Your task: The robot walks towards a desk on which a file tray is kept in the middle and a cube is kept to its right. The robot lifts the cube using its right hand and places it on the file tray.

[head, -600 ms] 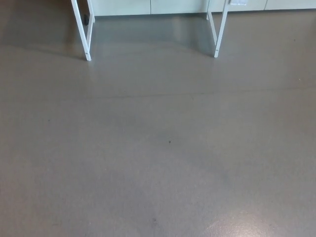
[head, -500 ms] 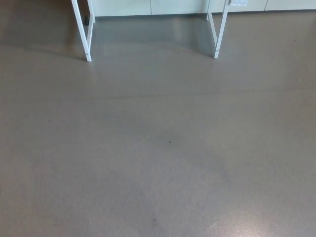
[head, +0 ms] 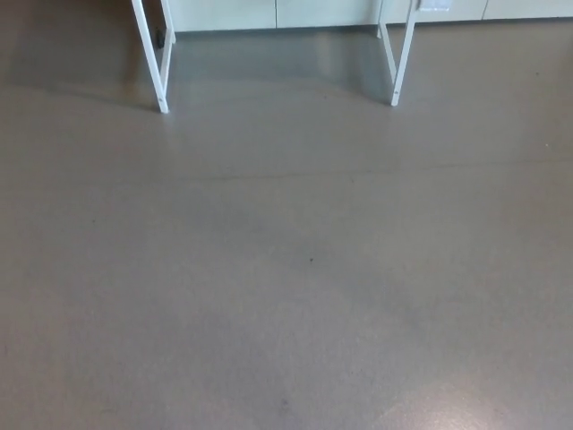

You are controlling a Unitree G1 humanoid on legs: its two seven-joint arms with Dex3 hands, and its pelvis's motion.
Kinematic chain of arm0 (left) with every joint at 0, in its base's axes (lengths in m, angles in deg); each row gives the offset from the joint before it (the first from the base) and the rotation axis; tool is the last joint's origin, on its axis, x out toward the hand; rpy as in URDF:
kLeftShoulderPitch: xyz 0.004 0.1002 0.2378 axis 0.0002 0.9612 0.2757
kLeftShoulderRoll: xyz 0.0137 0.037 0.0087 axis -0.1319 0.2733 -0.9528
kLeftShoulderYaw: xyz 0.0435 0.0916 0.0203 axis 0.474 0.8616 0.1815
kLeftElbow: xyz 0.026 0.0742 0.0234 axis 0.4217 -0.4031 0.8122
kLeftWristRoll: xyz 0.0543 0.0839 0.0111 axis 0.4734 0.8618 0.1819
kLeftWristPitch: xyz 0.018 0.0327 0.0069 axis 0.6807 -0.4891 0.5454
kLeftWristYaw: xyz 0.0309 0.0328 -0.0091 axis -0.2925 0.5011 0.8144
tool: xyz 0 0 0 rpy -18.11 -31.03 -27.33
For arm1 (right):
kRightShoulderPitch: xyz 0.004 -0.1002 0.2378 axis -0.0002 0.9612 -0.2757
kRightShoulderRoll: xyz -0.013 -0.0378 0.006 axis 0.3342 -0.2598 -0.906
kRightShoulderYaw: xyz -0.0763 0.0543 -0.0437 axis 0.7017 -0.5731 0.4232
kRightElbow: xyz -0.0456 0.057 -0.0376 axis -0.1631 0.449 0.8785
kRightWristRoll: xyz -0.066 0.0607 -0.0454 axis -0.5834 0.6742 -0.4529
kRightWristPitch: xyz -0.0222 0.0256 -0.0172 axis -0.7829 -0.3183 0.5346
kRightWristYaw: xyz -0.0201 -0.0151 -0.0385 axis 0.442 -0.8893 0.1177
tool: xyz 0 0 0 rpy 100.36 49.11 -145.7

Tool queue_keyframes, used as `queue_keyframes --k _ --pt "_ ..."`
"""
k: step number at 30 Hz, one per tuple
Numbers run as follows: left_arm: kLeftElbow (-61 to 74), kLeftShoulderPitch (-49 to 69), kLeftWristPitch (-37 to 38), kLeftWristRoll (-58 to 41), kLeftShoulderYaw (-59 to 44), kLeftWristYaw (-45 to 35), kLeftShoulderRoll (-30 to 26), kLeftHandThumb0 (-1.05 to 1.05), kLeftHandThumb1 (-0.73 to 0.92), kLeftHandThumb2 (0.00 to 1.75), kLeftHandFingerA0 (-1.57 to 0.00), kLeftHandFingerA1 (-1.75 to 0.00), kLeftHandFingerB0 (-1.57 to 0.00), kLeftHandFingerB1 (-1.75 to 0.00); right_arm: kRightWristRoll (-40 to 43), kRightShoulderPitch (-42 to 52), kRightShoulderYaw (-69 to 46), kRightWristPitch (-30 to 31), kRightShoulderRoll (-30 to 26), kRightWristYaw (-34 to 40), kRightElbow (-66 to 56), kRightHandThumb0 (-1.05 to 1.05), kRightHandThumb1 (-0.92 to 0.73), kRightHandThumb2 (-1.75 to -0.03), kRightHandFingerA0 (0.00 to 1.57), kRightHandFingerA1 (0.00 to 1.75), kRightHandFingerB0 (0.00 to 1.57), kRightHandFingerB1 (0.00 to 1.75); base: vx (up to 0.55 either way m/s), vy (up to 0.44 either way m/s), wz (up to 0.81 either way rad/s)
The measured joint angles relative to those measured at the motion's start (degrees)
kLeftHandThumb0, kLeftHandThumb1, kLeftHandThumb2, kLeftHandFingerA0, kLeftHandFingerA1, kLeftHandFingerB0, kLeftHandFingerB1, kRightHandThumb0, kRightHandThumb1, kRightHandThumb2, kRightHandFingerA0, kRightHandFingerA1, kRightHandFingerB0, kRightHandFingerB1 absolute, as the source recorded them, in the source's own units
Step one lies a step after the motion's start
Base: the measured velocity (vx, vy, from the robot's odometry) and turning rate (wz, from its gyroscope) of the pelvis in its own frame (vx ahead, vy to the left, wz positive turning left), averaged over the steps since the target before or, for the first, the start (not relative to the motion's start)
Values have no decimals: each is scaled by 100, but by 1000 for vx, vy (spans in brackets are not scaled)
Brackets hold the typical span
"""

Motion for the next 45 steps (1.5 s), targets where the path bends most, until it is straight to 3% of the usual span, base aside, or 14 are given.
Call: queue_keyframes --k 18,35,45 --pt "-18 -63 2 24 -30 -78 -94 -105 73 61 -11 -110 -12 -95 12 24 -6 -12 -15 -29 33 -53 -75 -62 37 51 28 35 126 163 -1" --pt "-18 -133 4 29 -28 -96 -21 -105 73 61 -11 -110 -12 -95 13 -57 -14 -35 -61 -47 23 -53 -75 -62 37 51 28 35 321 -134 14" --pt "-16 -142 4 32 -36 -101 -23 -105 73 61 -11 -110 -12 -95 13 -61 -13 -51 -69 -49 32 -53 -75 -62 37 51 28 35 422 88 -21"
